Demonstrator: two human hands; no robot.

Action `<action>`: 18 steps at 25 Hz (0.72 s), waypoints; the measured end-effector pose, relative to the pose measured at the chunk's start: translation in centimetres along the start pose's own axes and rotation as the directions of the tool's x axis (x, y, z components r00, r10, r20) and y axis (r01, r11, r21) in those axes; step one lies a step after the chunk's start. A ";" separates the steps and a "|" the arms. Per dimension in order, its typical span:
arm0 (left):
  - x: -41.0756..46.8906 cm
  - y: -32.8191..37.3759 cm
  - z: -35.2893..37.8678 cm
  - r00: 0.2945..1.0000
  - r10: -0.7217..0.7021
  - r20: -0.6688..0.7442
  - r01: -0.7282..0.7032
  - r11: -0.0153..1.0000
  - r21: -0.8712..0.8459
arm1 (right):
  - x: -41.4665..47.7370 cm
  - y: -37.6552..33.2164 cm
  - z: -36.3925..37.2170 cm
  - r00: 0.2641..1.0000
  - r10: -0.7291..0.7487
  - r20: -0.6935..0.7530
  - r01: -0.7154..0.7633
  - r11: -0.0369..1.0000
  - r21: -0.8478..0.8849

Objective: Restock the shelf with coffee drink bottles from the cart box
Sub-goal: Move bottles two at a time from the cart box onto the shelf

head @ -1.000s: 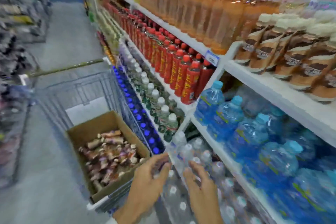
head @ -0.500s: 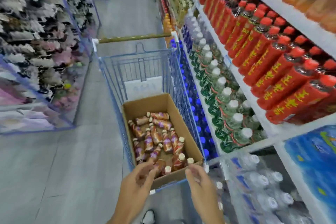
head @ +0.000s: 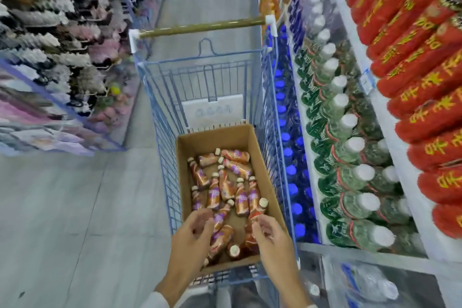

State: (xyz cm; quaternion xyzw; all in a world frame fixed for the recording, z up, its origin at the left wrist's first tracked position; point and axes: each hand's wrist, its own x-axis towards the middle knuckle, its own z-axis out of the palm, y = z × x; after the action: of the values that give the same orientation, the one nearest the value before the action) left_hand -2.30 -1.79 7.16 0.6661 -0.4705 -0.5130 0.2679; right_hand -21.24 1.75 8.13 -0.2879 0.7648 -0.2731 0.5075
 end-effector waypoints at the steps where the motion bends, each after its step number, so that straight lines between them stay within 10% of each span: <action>1: 1.5 0.0 0.9 1.000 -0.008 -0.006 0.008 1.000 0.014 | 1.3 0.0 -0.3 1.000 0.007 0.011 -0.007 1.000 -0.007; 12: 24.9 -14.2 10.3 0.861 -0.503 -0.074 0.483 0.765 0.425 | 13.4 1.8 2.3 0.981 0.192 0.039 -0.185 0.973 -0.137; 18: 27.8 -20.1 13.7 0.883 -0.455 -0.114 0.411 0.633 0.656 | 17.2 3.4 4.1 0.972 0.210 0.108 -0.184 0.960 -0.211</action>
State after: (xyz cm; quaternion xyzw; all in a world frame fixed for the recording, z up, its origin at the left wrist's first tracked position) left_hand -7.21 -16.82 -26.19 0.7935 -0.4557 -0.3812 -0.1319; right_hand -23.46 -8.80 -6.35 -0.2765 0.7788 -0.1240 0.5492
